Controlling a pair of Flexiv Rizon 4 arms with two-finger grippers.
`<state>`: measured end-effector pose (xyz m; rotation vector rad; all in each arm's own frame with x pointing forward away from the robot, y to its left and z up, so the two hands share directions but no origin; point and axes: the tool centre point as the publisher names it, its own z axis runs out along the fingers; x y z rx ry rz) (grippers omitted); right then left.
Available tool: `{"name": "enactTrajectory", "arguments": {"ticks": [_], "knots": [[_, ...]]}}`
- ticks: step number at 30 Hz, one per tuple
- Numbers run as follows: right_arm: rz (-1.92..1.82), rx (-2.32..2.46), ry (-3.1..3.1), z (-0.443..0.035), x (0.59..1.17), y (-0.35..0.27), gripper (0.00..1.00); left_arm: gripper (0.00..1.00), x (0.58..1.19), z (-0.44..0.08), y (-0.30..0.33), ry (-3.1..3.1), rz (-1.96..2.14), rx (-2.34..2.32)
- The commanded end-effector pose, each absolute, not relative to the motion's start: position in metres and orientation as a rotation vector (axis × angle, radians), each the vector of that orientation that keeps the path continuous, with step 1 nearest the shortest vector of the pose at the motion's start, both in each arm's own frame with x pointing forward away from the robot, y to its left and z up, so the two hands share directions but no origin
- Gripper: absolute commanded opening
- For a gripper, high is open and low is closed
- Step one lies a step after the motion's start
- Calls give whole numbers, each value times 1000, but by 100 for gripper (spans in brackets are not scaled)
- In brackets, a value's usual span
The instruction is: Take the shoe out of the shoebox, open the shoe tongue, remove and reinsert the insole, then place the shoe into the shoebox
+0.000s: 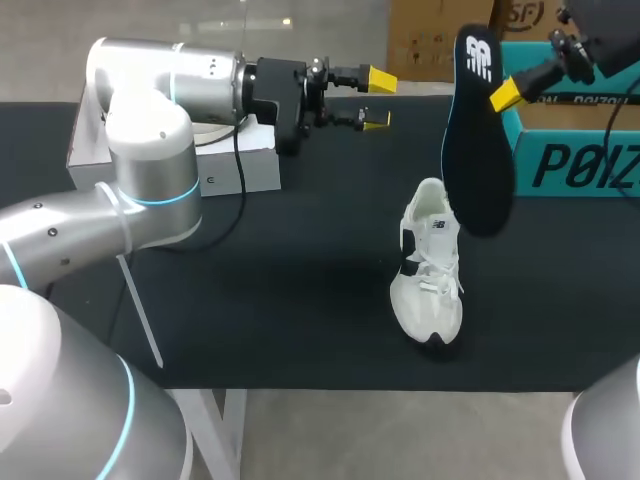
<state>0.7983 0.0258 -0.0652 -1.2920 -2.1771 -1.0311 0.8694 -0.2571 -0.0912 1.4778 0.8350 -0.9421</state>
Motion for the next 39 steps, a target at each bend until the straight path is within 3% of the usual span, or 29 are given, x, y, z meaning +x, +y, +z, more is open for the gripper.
{"name": "enactTrajectory", "arguments": {"ticks": [1,39], "knots": [[-1001,-1260,-2172,-69,817,36,0,100,866,-88,-265,823,-931,1508],[-966,-1191,-2150,-79,876,73,0,100,859,-98,-310,733,-897,1508]]}}
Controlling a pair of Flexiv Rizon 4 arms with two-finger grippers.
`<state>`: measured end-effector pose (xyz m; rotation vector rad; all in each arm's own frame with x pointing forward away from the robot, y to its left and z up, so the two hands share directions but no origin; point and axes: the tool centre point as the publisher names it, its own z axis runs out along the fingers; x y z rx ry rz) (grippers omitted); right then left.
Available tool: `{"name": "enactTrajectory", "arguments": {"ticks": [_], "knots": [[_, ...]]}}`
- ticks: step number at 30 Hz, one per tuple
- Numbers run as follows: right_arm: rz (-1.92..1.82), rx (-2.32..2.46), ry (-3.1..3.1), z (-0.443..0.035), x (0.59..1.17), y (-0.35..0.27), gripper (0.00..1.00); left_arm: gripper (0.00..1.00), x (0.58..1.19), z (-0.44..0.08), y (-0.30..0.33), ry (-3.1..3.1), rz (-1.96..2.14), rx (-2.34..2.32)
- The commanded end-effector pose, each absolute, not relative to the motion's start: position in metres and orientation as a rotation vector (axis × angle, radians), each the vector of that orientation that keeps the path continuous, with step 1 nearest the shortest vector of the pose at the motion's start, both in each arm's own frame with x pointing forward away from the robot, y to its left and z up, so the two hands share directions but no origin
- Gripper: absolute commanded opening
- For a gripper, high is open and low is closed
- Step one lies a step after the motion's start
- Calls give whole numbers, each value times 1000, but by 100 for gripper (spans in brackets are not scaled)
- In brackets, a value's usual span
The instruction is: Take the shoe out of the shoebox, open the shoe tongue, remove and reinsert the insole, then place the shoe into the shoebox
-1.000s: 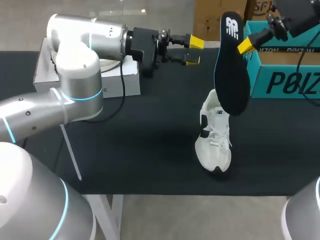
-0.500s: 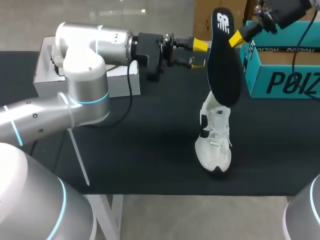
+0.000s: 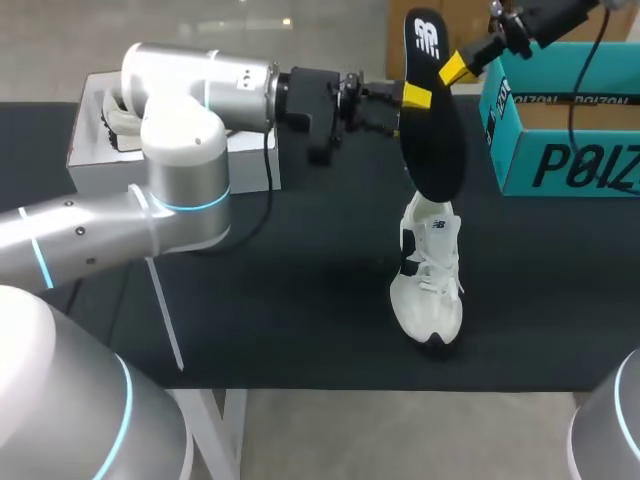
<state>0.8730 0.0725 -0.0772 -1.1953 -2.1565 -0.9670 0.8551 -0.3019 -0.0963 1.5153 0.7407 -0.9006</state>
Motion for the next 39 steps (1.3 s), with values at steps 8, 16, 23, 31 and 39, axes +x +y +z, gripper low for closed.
{"name": "enactTrajectory", "arguments": {"ticks": [8,16,23,31,39], "knots": [[-974,-1192,-2144,-81,876,71,0,13,861,-99,-314,725,-877,1493],[-978,-1190,-2141,-83,876,69,0,0,863,-101,-313,728,-859,1500],[-981,-1182,-2146,-81,878,72,0,0,863,-101,-313,728,-859,1500],[-962,-1188,-2146,-84,875,74,7,0,863,-101,-313,728,-859,1500],[-959,-1265,-2161,-81,861,51,100,0,863,-101,-313,728,-859,1500]]}}
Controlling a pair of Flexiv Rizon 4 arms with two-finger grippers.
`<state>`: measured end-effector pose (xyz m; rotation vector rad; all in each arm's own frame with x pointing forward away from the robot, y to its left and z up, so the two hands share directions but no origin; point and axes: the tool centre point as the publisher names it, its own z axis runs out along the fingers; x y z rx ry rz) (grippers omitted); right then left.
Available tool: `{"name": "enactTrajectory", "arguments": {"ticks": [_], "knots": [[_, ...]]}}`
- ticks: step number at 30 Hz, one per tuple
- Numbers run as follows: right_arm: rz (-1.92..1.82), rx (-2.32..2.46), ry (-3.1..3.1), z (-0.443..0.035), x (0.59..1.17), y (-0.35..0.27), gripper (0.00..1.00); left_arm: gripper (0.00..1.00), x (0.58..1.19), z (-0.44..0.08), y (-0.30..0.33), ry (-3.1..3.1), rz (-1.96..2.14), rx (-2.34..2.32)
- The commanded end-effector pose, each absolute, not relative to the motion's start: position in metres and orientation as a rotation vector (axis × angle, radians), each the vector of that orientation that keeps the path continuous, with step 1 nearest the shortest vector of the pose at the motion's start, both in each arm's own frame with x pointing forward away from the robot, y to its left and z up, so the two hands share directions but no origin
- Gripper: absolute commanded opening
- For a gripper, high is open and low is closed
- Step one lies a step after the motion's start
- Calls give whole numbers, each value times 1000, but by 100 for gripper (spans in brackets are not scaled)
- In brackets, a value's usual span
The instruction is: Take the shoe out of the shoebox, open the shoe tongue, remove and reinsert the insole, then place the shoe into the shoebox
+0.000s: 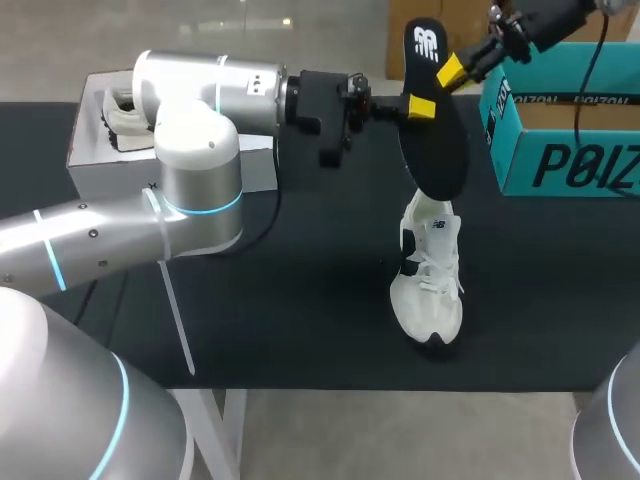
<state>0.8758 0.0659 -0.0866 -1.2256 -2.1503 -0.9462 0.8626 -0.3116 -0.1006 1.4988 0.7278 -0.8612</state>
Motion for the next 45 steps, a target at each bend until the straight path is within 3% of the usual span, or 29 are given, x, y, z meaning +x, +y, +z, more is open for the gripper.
{"name": "enactTrajectory", "arguments": {"ticks": [1,14,28,45], "knots": [[-959,-1272,-2165,-80,859,48,100,0,863,-101,-313,728,-859,1500],[-863,-1375,-2417,-10,803,-12,100,0,863,-101,-313,728,-859,1500],[-653,-1539,-2682,57,741,13,100,0,863,-101,-313,728,-859,1500],[-674,-1603,-2760,62,713,34,100,0,863,-101,-313,728,-859,1500]]}}
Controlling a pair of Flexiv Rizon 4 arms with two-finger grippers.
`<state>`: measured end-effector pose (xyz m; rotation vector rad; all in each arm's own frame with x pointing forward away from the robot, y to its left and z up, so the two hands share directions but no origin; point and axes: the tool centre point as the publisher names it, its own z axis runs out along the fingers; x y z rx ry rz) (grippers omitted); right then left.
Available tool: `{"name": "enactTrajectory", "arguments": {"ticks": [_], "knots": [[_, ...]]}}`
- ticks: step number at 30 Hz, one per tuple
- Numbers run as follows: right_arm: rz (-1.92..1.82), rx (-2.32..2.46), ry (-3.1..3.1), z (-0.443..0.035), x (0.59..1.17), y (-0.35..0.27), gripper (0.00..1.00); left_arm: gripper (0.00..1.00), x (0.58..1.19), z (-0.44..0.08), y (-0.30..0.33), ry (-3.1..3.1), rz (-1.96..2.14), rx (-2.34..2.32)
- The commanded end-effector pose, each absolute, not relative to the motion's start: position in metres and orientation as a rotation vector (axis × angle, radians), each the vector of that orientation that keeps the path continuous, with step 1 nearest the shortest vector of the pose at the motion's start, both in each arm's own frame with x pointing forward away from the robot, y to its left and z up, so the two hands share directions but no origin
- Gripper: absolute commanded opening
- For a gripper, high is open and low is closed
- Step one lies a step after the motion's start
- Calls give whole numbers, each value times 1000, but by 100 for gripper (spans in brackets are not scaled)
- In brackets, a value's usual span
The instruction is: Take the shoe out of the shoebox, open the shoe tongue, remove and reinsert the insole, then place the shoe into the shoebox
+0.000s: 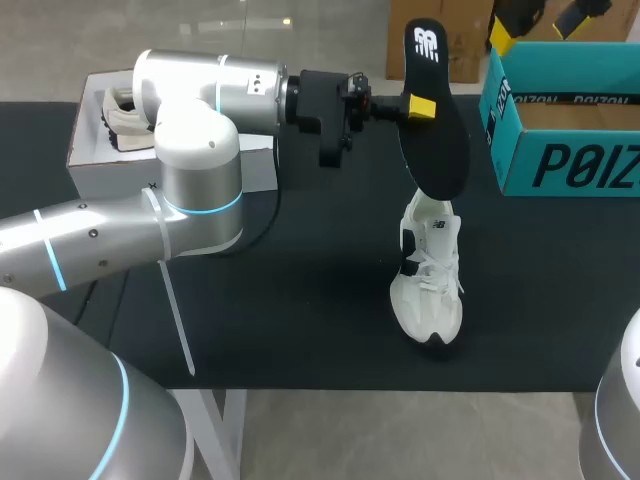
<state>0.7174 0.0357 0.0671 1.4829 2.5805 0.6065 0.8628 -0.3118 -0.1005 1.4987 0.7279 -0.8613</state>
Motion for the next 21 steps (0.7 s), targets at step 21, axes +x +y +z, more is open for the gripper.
{"name": "enactTrajectory", "arguments": {"ticks": [21], "knots": [[652,1473,2583,63,712,35,100,0,863,-101,-313,728,-859,1500]]}}
